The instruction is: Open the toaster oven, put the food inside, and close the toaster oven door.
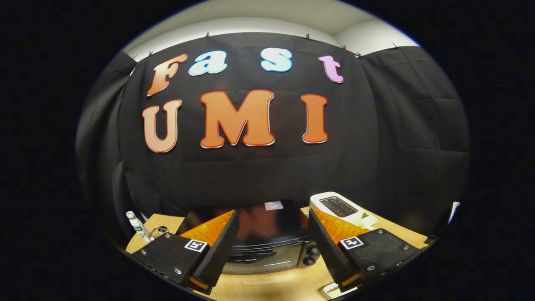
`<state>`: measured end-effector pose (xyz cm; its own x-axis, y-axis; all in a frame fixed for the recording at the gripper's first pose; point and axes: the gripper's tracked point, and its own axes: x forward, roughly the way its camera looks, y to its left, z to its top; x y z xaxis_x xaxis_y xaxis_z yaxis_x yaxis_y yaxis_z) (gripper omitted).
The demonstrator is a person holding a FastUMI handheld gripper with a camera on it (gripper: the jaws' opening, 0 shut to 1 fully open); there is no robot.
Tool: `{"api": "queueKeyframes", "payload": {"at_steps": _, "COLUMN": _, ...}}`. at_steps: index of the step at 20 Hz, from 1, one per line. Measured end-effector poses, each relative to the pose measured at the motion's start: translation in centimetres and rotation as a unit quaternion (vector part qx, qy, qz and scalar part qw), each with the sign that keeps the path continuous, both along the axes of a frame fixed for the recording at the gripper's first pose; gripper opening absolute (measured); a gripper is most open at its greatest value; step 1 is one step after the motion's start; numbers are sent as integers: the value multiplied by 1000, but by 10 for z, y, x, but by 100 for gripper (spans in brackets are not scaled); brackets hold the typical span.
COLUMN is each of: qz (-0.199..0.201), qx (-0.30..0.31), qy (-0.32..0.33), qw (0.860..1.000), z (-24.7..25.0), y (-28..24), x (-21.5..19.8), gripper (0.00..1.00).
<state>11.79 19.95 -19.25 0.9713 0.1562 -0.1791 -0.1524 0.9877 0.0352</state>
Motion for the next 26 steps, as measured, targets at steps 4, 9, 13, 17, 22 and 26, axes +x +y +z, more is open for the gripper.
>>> {"api": "queueKeyframes", "payload": {"at_steps": 4, "qz": 22, "qx": -24, "qy": 27, "qw": 999, "z": -39, "y": 30, "x": 11, "gripper": 99}}
{"api": "queueKeyframes", "payload": {"at_steps": 9, "qz": 42, "qx": -28, "qy": 57, "qw": 997, "z": -65, "y": 52, "x": 17, "gripper": 99}}
{"api": "queueKeyframes", "payload": {"at_steps": 13, "qz": 44, "qx": -31, "qy": 88, "qw": 995, "z": -89, "y": 59, "x": 16, "gripper": 99}}
{"api": "queueKeyframes", "payload": {"at_steps": 17, "qz": 43, "qx": -26, "qy": 83, "qw": 995, "z": -85, "y": 58, "x": 15, "gripper": 99}}
{"api": "queueKeyframes", "payload": {"at_steps": 22, "qz": 44, "qx": -31, "qy": 91, "qw": 994, "z": -87, "y": 57, "x": 7, "gripper": 99}}
{"api": "queueKeyframes", "payload": {"at_steps": 26, "qz": 58, "qx": -24, "qy": 101, "qw": 993, "z": -89, "y": 60, "x": -5, "gripper": 100}}
